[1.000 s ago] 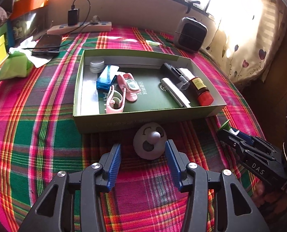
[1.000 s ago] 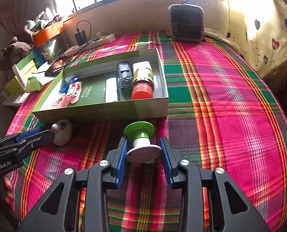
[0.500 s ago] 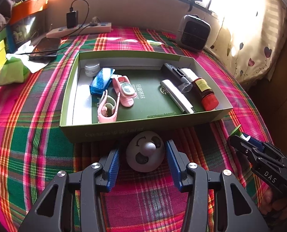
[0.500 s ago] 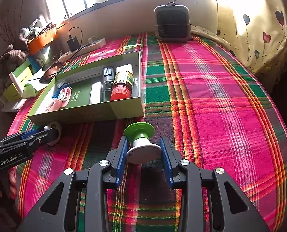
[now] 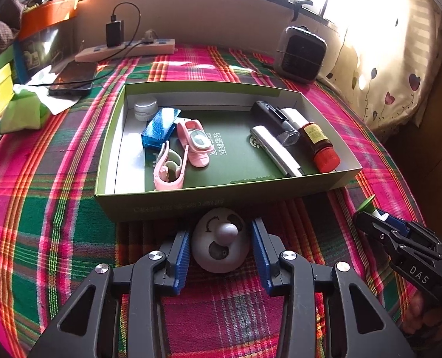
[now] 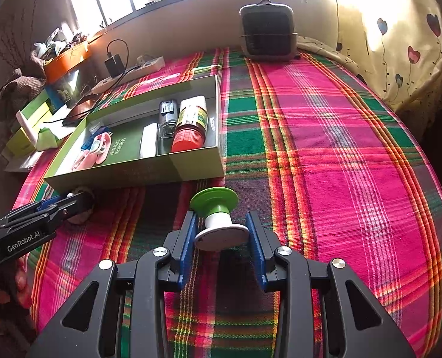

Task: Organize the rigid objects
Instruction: 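Carry the panda-face ball with left gripper while right gripper carries the spool toward the box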

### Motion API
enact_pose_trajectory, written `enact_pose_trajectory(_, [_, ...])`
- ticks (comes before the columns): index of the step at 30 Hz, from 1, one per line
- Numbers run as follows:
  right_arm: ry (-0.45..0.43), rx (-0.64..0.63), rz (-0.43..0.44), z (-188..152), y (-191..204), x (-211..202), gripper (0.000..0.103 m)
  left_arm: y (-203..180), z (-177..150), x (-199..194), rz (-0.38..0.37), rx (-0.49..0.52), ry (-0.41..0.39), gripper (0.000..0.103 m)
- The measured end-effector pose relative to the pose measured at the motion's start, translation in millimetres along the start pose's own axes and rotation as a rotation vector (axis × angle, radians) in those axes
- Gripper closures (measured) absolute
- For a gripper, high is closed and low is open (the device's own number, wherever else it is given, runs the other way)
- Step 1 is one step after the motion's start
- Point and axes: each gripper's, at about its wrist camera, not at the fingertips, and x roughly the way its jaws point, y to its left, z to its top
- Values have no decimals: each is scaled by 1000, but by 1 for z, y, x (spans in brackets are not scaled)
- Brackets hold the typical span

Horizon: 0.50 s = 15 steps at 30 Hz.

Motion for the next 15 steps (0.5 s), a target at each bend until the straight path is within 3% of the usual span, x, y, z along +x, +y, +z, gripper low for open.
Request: enact_pose_trajectory(15, [-1, -15, -12, 0, 3, -1, 68, 1, -1, -9, -19, -3, -24, 75])
